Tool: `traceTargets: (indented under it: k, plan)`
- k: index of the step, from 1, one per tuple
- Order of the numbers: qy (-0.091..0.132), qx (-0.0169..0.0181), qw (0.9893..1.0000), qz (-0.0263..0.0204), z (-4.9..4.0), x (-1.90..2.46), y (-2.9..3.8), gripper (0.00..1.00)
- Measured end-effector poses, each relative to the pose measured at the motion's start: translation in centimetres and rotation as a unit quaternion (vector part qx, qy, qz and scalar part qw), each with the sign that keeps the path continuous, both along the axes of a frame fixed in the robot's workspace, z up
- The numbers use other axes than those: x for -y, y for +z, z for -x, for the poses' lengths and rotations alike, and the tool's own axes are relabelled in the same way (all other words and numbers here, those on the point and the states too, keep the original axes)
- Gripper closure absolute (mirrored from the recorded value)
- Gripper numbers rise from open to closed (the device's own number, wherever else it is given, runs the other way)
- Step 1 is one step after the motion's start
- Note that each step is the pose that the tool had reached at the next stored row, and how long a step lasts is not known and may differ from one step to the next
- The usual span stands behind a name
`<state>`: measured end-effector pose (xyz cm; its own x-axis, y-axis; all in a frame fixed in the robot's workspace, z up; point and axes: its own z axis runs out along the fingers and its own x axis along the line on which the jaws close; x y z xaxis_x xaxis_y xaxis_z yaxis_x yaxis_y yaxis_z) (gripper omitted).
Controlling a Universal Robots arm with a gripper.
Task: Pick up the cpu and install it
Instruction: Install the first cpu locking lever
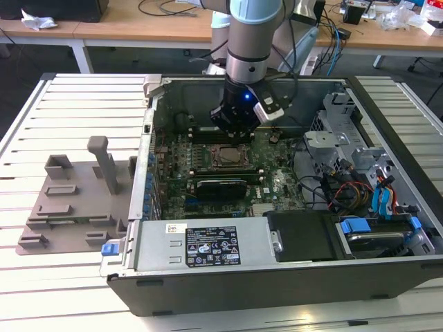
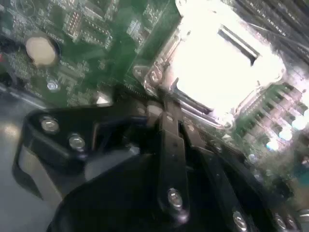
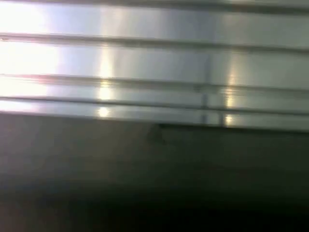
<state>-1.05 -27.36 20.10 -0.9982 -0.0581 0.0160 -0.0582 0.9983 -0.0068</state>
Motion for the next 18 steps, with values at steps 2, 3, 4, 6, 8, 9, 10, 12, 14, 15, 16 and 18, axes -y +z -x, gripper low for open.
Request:
traceTargets:
  k: [2, 3, 4, 6, 8, 9, 10, 12, 14, 15, 16, 18]
  plan:
    - [0.000, 0.0001, 1.0000, -0.0082, -0.10, 0.01, 0.00, 0.89]
    - [0.000, 0.0002, 0.9999, -0.0133, -0.12, 0.00, 0.04, 0.89]
    - [0.000, 0.0000, 0.9999, -0.0131, -0.11, 0.01, 0.76, 0.89]
    - [0.000, 0.0001, 0.9999, -0.0133, -0.12, 0.11, 1.11, 0.89]
    - [0.000, 0.0001, 0.9999, -0.0133, -0.12, 0.75, 1.12, 0.89]
    - [0.000, 0.0000, 0.9999, -0.0132, -0.11, 1.06, 1.12, 0.89]
    - [0.000, 0.0000, 0.9999, -0.0132, -0.11, 1.47, 1.12, 0.89]
    - [0.000, 0.0001, 0.9999, -0.0132, -0.12, 2.42, 1.12, 0.89]
    - [0.000, 0.0001, 0.9999, -0.0132, -0.11, 2.76, 1.12, 0.89]
    - [0.000, 0.0001, 0.9999, -0.0132, -0.11, 2.96, 1.12, 0.89]
    - [0.000, 0.0001, 0.9999, -0.0132, -0.11, 3.21, 1.12, 0.89]
    - [0.000, 0.0000, 0.9999, -0.0132, -0.11, 3.32, 1.12, 0.89]
